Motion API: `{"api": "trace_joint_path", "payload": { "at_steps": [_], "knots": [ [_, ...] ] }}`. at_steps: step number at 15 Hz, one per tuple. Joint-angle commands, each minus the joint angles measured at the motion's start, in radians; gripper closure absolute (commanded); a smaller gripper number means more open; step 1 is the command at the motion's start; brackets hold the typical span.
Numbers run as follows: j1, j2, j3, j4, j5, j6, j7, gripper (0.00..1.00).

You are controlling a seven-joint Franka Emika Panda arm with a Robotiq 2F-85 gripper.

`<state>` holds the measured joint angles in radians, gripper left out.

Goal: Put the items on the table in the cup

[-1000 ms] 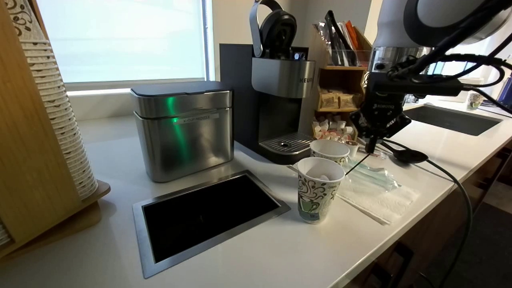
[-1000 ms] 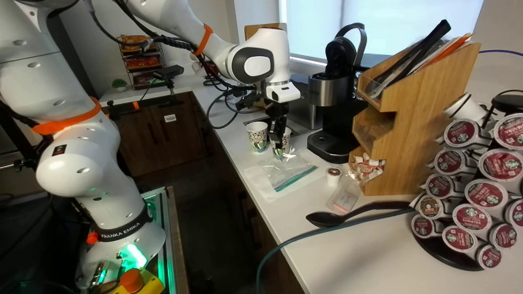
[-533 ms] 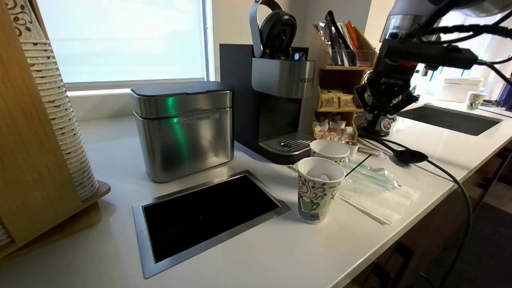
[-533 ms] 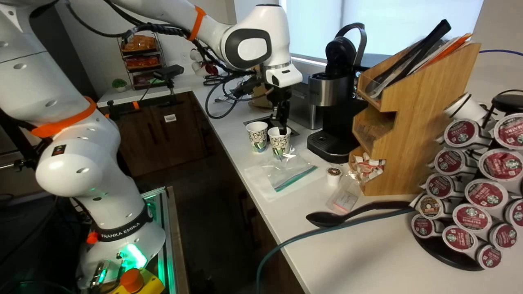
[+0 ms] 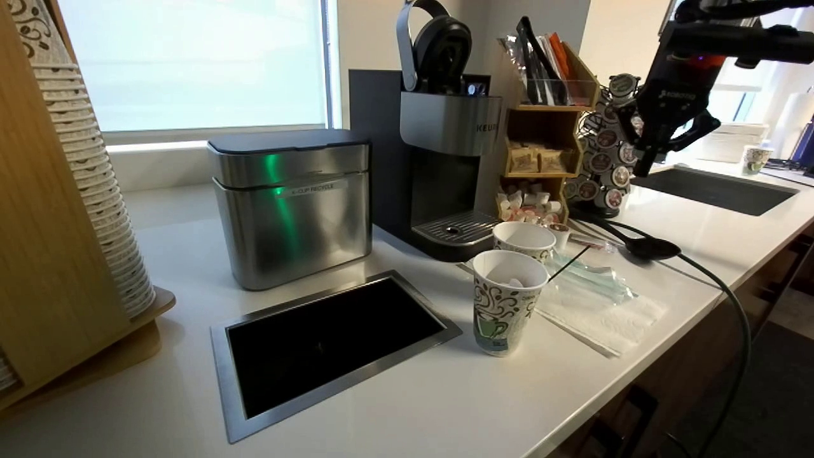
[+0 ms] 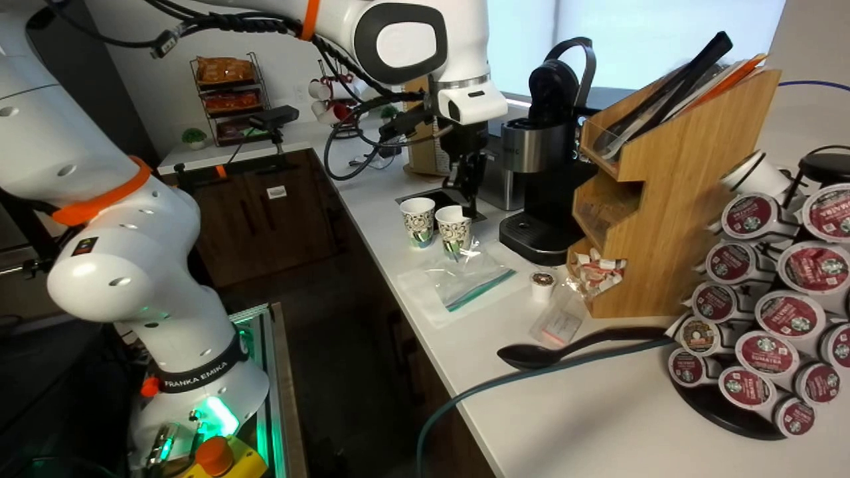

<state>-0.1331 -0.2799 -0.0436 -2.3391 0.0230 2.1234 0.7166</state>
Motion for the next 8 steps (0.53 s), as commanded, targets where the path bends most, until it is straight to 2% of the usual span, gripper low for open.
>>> {"api": "trace_joint_path", "payload": {
  "at_steps": [1, 5, 6, 7, 8],
  "knots": [
    [0.012, 0.015, -0.02, 0.004, 0.03, -0.114, -0.178, 1.0],
    [0.006, 0.02, -0.065, -0.016, 0.081, -0.145, -0.451, 1.0],
    [0.007, 0.018, -0.074, -0.027, 0.082, -0.152, -0.511, 0.74],
    [0.011, 0.015, -0.079, -0.038, 0.086, -0.159, -0.565, 0.73],
    [0.024, -0.005, -0.074, -0.071, 0.094, -0.142, -0.607, 0.66]
  ]
}}
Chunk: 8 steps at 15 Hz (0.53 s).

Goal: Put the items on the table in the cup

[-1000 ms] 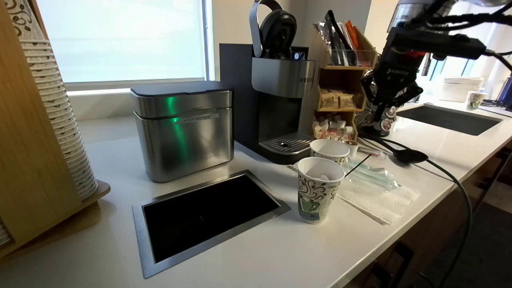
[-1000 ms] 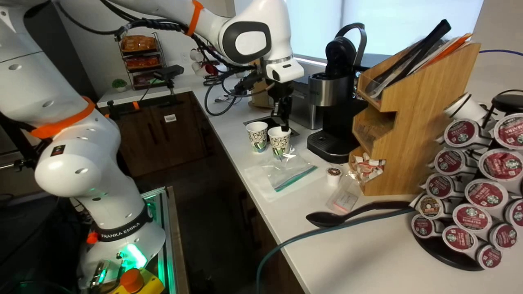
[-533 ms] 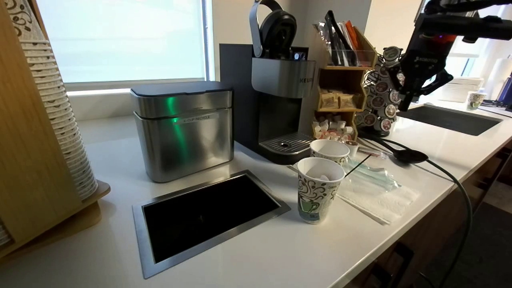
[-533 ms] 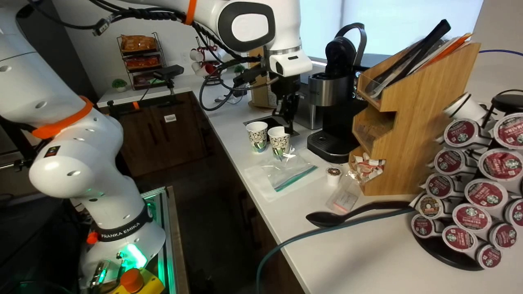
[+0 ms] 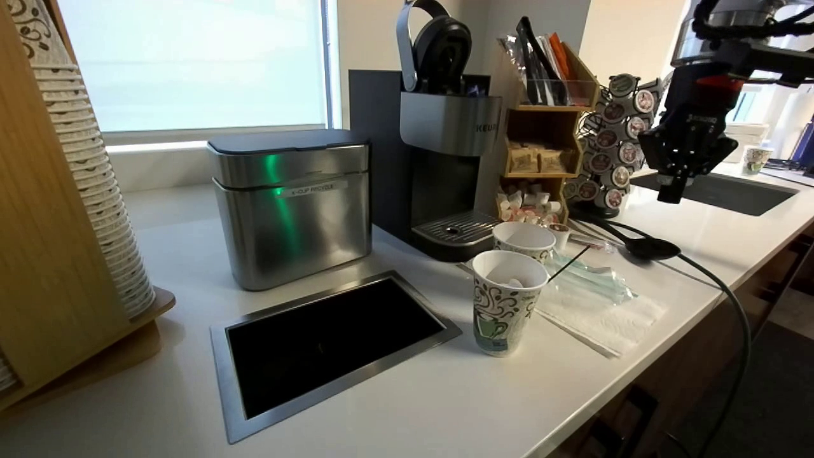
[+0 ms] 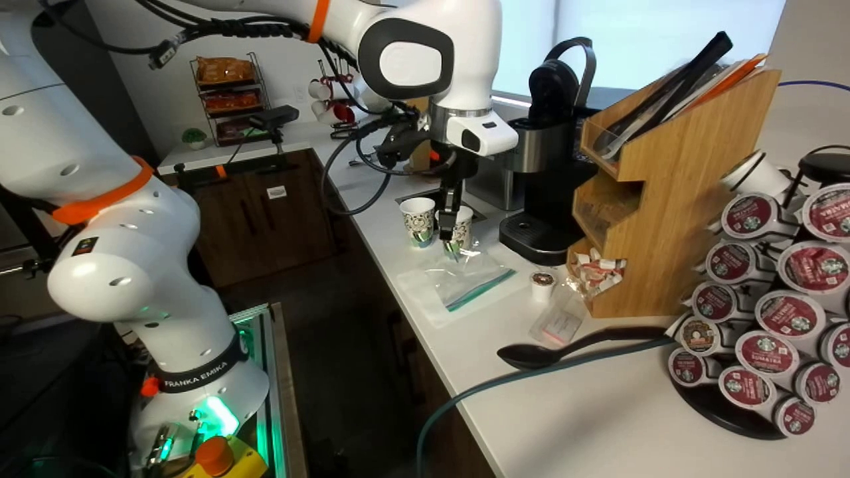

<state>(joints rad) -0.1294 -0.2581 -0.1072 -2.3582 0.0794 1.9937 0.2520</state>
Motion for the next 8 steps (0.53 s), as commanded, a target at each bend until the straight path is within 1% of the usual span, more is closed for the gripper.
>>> {"api": "trace_joint_path", "payload": {
  "at_steps": [1, 4, 5, 6, 7, 8],
  "knots": [
    [0.029, -0.039, -0.005, -0.08, 0.042, 0.008, -0.188, 0.6],
    [0.06, -0.039, -0.004, -0.125, 0.082, 0.025, -0.34, 0.35],
    [0.072, -0.032, -0.006, -0.127, 0.093, 0.014, -0.39, 0.29],
    [0.082, -0.014, -0.004, -0.112, 0.093, -0.025, -0.429, 0.22],
    [0.062, -0.012, 0.004, -0.1, 0.064, -0.001, -0.346, 0.38],
    [0.07, -0.01, 0.004, -0.106, 0.068, -0.001, -0.376, 0.32]
  ]
}}
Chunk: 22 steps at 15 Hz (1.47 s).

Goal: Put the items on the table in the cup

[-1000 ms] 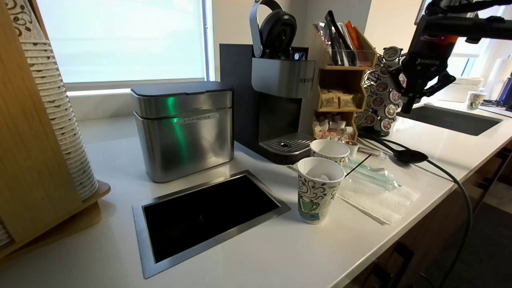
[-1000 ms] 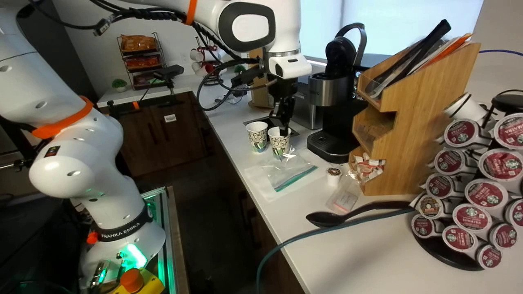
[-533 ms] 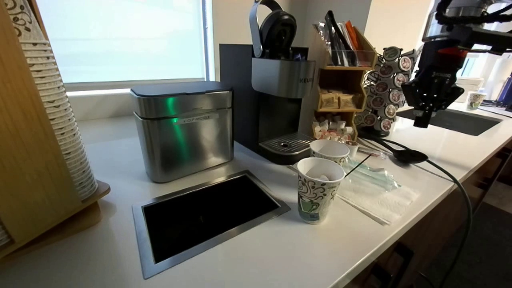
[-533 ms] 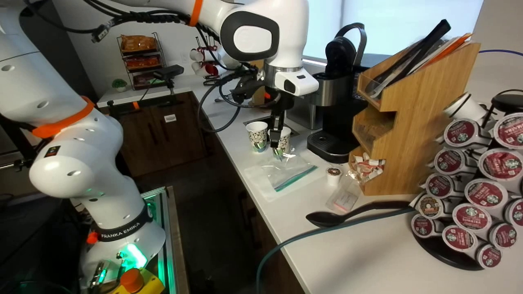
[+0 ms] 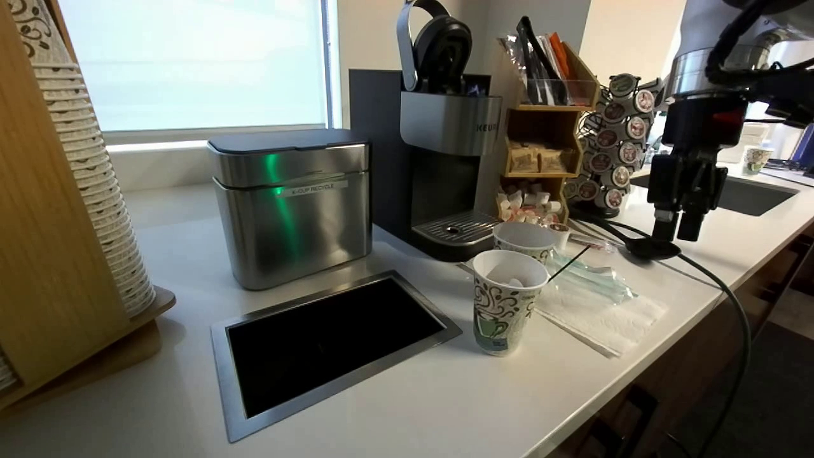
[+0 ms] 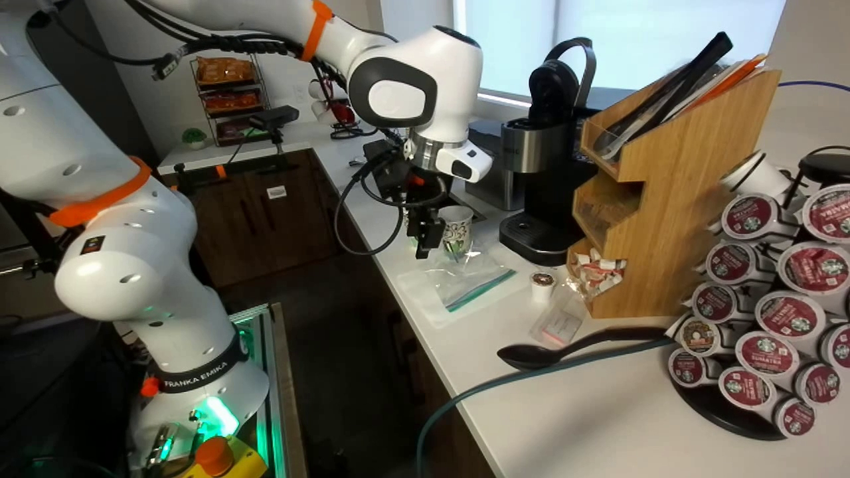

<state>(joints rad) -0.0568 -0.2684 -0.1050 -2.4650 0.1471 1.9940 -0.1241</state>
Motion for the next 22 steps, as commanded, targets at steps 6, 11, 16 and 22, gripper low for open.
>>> {"api": "trace_joint_path", "payload": {
  "at_steps": [6, 11, 16, 22],
  "knots": [
    [0.018, 0.088, 0.034, 0.009, 0.044, 0.11, 0.114, 0.0],
    [0.022, 0.126, 0.059, 0.008, 0.033, 0.149, 0.169, 0.0],
    [0.018, 0.121, 0.064, -0.023, 0.047, 0.288, 0.221, 0.0],
    [0.013, 0.14, 0.062, -0.009, 0.033, 0.357, 0.265, 0.0]
  ]
}}
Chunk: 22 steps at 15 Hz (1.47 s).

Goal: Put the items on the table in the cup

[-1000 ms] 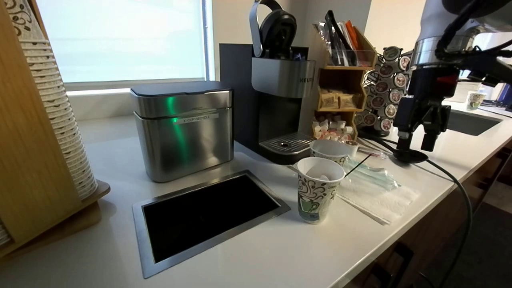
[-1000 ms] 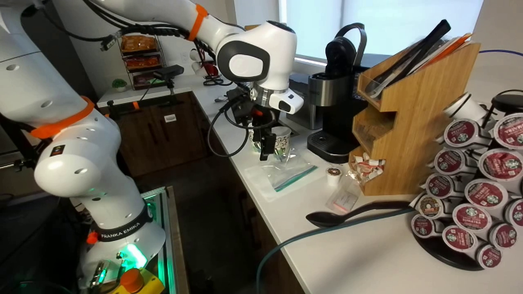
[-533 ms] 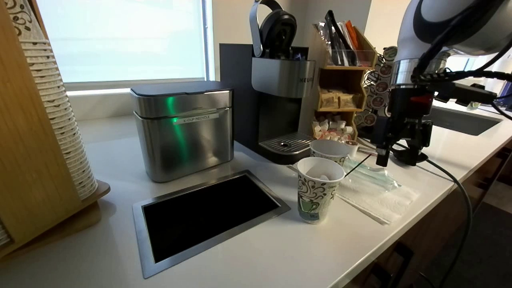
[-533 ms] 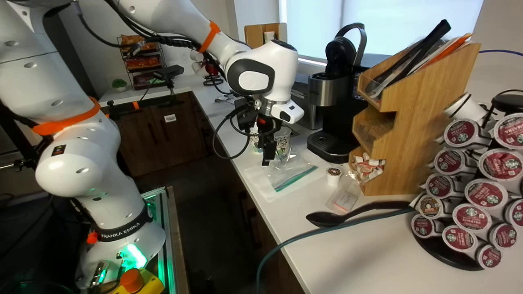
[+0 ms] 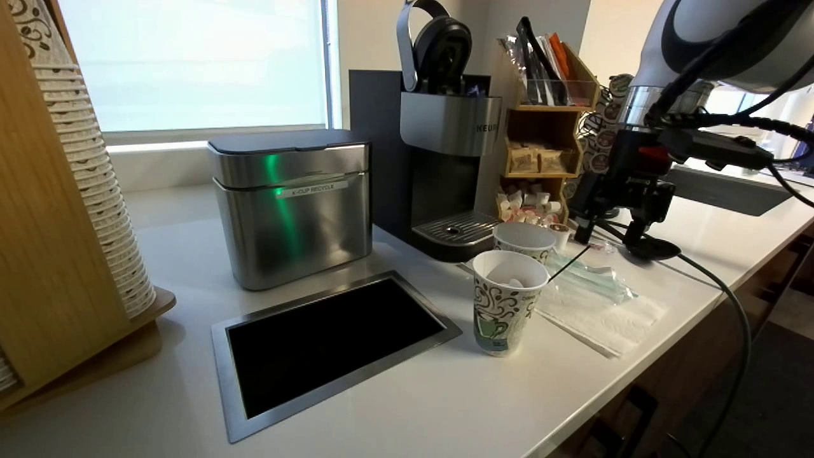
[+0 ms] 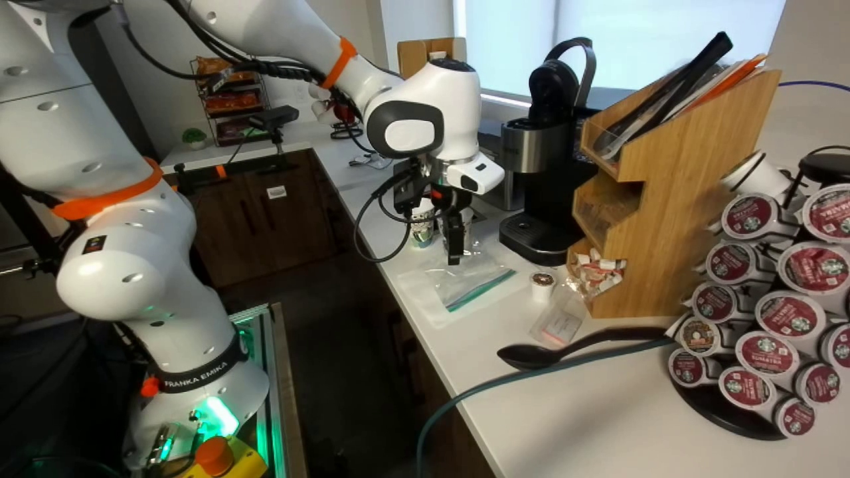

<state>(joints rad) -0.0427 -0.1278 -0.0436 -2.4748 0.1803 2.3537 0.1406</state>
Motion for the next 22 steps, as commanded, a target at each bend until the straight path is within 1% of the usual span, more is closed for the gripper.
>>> {"api": "trace_joint_path", "payload": {
  "at_steps": [1, 5, 7, 11, 12, 13, 14, 15, 17, 18, 19, 20, 21, 22],
  "knots": [
    [0.002, 0.004, -0.002, 0.004, 0.02, 0.003, -0.011, 0.0],
    [0.009, 0.006, 0.001, -0.003, 0.059, 0.06, -0.006, 0.0],
    [0.013, 0.008, 0.005, -0.005, 0.066, 0.076, -0.005, 0.06],
    [0.021, 0.008, 0.016, -0.01, 0.066, 0.076, 0.001, 0.19],
    [0.022, 0.008, 0.019, -0.011, 0.064, 0.073, 0.004, 0.28],
    [0.023, 0.008, 0.021, -0.014, 0.062, 0.074, 0.008, 0.27],
    [0.024, 0.01, 0.023, -0.015, 0.061, 0.078, 0.009, 0.33],
    [0.025, 0.011, 0.024, -0.016, 0.062, 0.078, 0.009, 0.45],
    [0.027, 0.018, 0.028, -0.016, 0.061, 0.09, 0.013, 0.43],
    [0.028, 0.024, 0.029, -0.016, 0.063, 0.1, 0.013, 0.51],
    [0.03, 0.029, 0.03, -0.014, 0.065, 0.108, 0.013, 0.46],
    [0.032, 0.035, 0.032, -0.013, 0.064, 0.117, 0.015, 0.49],
    [0.033, 0.039, 0.033, -0.012, 0.065, 0.125, 0.016, 0.48],
    [0.035, 0.043, 0.035, -0.012, 0.065, 0.132, 0.018, 0.51]
  ]
}}
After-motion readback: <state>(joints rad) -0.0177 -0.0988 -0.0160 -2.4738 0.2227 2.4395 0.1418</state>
